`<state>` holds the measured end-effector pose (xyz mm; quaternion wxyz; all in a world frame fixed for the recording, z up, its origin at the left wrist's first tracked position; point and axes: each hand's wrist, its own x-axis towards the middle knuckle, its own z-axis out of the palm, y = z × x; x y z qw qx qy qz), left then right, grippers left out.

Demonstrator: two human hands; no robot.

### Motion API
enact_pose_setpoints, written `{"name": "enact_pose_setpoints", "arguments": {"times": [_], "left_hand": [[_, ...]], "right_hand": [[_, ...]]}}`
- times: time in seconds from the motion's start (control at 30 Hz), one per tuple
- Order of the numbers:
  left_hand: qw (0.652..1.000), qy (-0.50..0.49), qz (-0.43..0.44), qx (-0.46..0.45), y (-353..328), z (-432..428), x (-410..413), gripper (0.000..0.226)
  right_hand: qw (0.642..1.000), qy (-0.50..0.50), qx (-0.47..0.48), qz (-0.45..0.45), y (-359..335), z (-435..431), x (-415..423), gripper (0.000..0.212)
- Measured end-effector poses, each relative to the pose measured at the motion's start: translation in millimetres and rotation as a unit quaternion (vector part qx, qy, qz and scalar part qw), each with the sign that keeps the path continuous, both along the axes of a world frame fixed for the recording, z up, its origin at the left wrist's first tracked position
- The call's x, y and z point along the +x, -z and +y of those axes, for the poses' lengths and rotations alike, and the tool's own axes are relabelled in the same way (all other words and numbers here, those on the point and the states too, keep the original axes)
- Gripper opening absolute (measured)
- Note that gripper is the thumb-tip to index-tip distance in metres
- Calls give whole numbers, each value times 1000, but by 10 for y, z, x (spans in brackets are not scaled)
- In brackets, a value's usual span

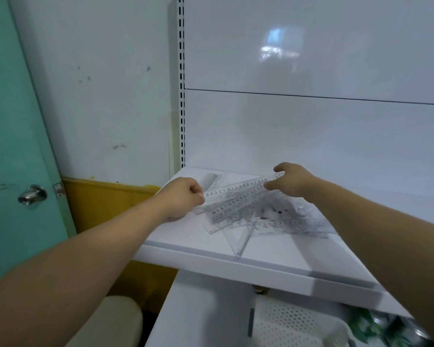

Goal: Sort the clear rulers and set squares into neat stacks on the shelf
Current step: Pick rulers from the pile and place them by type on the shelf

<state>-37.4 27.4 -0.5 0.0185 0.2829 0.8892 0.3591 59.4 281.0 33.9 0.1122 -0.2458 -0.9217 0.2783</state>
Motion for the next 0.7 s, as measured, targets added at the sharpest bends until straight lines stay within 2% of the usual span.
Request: {"name": "enact_pose_setpoints", "arguments": {"times": [0.03, 0.1, 0.2, 0.27, 0.33, 0.4, 0.5, 0.57, 0.7], "left_hand": [[1000, -1, -8, 18, -5, -9, 13, 7], [999, -8, -23, 39, -27, -28, 25, 10], [989, -28, -87, 120, -53, -31, 37, 11], [972, -47, -136, 184, -79, -39, 63, 14], [968, -50, -141, 203, -118, -63, 81, 13], [957, -41, -158, 239, -163, -95, 108, 10], [920, -20, -229, 317, -225, -156, 154, 13], [901, -13, -260, 348, -242, -181, 179, 16], [896, 8, -271, 353, -267, -274, 219, 23]], "right_hand": [[1000, 6, -21, 14, -3, -5, 15, 69], [990, 21, -126, 60, -22, -17, 58, 64], [939, 45, -308, 146, -84, -31, 141, 52], [907, 62, -369, 195, -124, -45, 183, 31], [878, 64, -419, 224, -166, -93, 220, 10], [841, 63, -470, 259, -207, -158, 266, 13], [764, 69, -534, 356, -265, -238, 350, 19], [726, 60, -552, 406, -276, -265, 400, 20], [702, 71, -535, 465, -269, -350, 520, 23]]}}
